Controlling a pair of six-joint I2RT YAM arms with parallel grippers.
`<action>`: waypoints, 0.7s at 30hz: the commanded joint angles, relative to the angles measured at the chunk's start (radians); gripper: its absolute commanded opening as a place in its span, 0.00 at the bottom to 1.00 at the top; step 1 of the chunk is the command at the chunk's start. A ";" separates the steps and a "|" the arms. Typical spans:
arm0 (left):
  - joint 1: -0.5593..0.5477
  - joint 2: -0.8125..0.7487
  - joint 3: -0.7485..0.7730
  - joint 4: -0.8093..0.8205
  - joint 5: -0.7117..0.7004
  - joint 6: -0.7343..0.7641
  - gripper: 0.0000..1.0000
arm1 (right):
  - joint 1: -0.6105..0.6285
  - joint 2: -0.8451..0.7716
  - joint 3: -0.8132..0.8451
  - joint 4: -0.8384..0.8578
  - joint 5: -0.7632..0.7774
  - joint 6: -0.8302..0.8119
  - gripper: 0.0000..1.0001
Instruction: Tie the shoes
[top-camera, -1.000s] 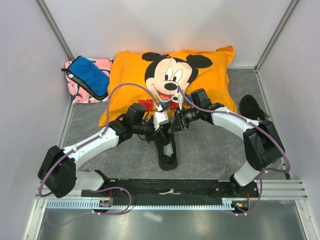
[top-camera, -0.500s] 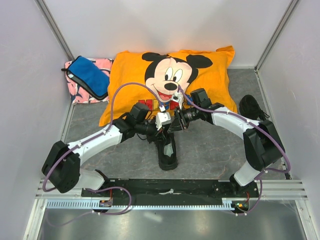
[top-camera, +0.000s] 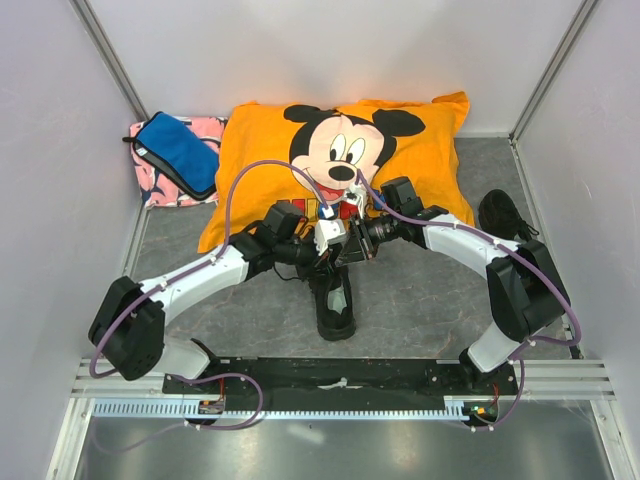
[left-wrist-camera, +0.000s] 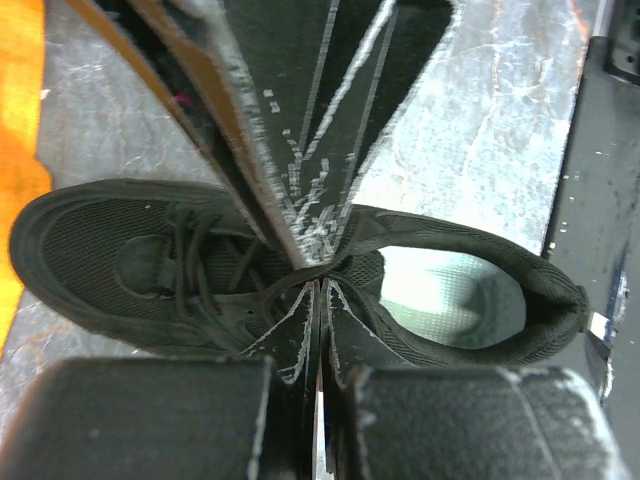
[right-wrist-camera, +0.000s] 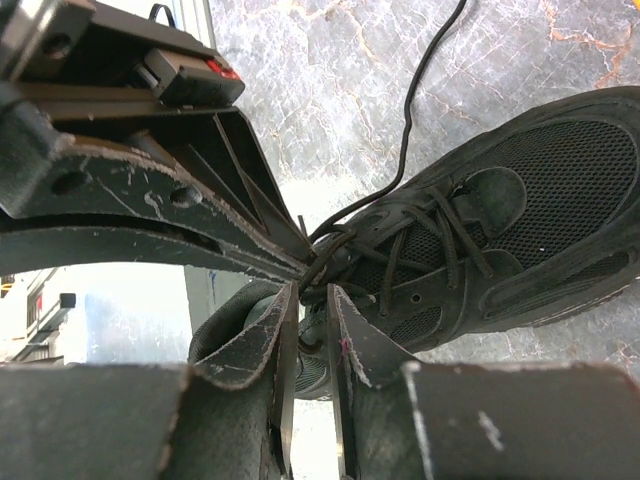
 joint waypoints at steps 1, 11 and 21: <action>-0.005 -0.043 0.019 0.069 -0.044 -0.037 0.02 | 0.000 -0.028 -0.008 0.040 -0.047 0.002 0.25; -0.005 -0.060 -0.027 0.128 -0.024 -0.043 0.01 | -0.058 -0.061 0.024 0.043 -0.065 0.091 0.39; -0.008 -0.059 -0.033 0.129 -0.018 -0.037 0.01 | -0.082 -0.050 0.030 0.036 0.049 0.220 0.42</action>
